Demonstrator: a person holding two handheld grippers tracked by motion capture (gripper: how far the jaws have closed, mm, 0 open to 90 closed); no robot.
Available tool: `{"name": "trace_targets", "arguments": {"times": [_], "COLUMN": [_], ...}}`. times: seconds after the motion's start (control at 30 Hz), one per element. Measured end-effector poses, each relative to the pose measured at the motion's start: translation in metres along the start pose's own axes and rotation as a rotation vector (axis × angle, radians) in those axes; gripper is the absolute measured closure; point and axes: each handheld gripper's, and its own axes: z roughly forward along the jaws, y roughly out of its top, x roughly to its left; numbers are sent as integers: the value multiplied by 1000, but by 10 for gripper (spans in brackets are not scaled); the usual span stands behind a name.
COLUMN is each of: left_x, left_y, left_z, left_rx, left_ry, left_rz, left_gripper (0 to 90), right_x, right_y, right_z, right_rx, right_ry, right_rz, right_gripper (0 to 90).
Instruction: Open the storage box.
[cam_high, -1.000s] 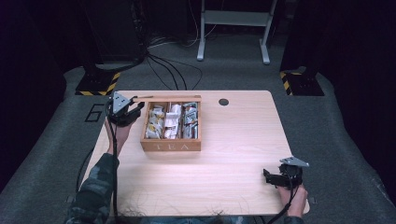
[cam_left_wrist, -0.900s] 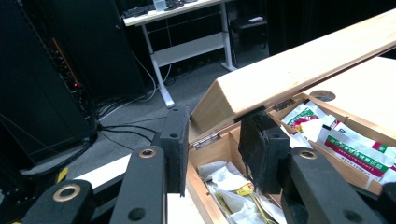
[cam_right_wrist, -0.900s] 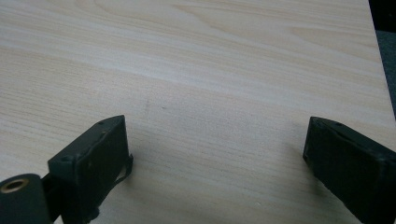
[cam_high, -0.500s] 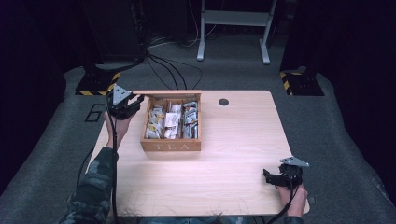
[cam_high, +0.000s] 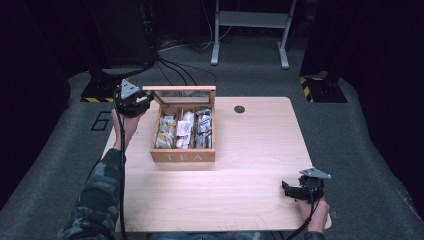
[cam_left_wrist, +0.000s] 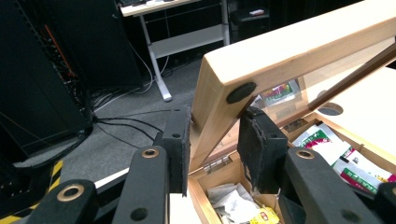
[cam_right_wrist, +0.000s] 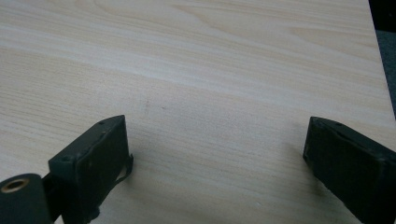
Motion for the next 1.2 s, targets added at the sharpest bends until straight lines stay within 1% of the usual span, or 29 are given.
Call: {"name": "trace_targets", "arguments": {"times": [0.03,0.07,0.2,0.3,0.33,0.37,0.4,0.43,0.67,0.7,0.83,0.93,1.2], "left_x": [0,1,2,3,3,4,4,4,8,9,10,10,11], "left_y": [0,1,5,6,7,8,8,8,13,15,17,17,19], "left_z": [1,1,3,4,5,6,6,6,11,12,14,15,16], "left_rx": [-5,4,14,12,12,13,13,14,19,20,22,21,26], "left_ry": [2,-3,0,-1,0,5,5,9,1,0,1,0,0], "left_rz": [-6,-9,-4,-11,-9,2,2,14,4,-6,-2,-8,0], "left_gripper": [646,646,647,648,648,649,650,651,651,651,652,652,652], "right_x": [0,0,0,0,0,0,0,-1,-1,-1,-1,-1,-1], "right_y": [0,0,0,0,0,0,0,0,0,0,0,0,0], "right_z": [0,0,0,0,0,0,0,0,0,0,0,0,0], "right_rx": [0,-1,-1,-1,0,0,0,-1,-3,-2,-2,-3,-3], "right_ry": [0,0,-1,2,1,2,2,2,1,1,1,1,-1], "right_rz": [1,-3,-3,-6,-6,-6,-5,-6,-11,-11,-11,-11,-12], "right_gripper": [63,63,64,64,64,63,64,63,64,64,64,64,67]}}
